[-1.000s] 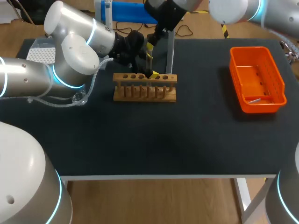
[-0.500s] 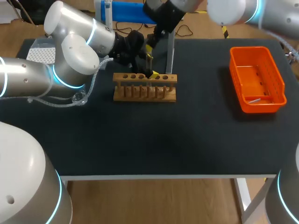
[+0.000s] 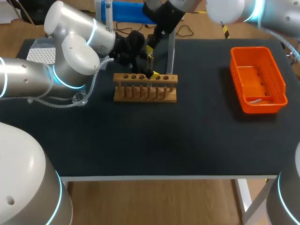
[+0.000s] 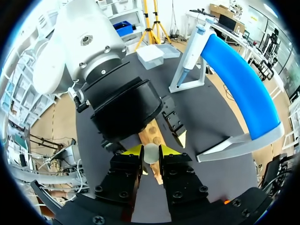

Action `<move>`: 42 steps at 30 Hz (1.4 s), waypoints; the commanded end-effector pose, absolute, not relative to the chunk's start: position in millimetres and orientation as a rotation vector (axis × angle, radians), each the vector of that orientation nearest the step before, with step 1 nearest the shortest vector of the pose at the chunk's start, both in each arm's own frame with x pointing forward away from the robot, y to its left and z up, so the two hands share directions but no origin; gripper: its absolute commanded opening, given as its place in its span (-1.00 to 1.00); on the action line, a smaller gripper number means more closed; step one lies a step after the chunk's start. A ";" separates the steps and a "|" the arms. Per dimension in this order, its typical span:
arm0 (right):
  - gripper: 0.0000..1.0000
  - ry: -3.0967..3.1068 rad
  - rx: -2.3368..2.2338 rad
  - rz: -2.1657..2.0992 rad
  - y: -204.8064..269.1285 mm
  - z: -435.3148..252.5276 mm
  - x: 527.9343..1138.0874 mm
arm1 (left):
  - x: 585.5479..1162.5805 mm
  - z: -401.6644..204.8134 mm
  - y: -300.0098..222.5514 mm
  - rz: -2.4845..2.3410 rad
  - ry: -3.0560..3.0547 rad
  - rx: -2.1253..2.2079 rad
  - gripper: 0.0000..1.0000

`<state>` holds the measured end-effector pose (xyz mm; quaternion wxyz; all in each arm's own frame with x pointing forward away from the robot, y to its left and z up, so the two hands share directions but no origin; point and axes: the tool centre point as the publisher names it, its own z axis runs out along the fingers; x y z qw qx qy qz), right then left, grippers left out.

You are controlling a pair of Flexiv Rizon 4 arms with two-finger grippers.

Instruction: Invert the test tube, pick up the pipette, mount the tip to pipette, aspirate from beaker and dispense into the tube, eject the tip, return the pipette, and cap with the stopper.

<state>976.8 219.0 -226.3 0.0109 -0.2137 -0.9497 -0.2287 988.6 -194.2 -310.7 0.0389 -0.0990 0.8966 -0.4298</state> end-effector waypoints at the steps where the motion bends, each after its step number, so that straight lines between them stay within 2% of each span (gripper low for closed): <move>1: -1.00 -2.970 -0.670 -0.701 218.2 -228.8 976.3 | 988.8 -311.9 -194.3 -1.323 2.746 -0.302 1.00; 19: -1.00 -3.007 -0.666 -0.607 219.4 -237.7 974.6 | 988.8 -311.9 -194.3 -1.323 2.746 -0.302 1.00; 42: -1.00 -3.031 -0.666 -0.694 214.3 -209.0 975.6 | 988.8 -311.9 -194.3 -1.323 2.746 -0.302 1.00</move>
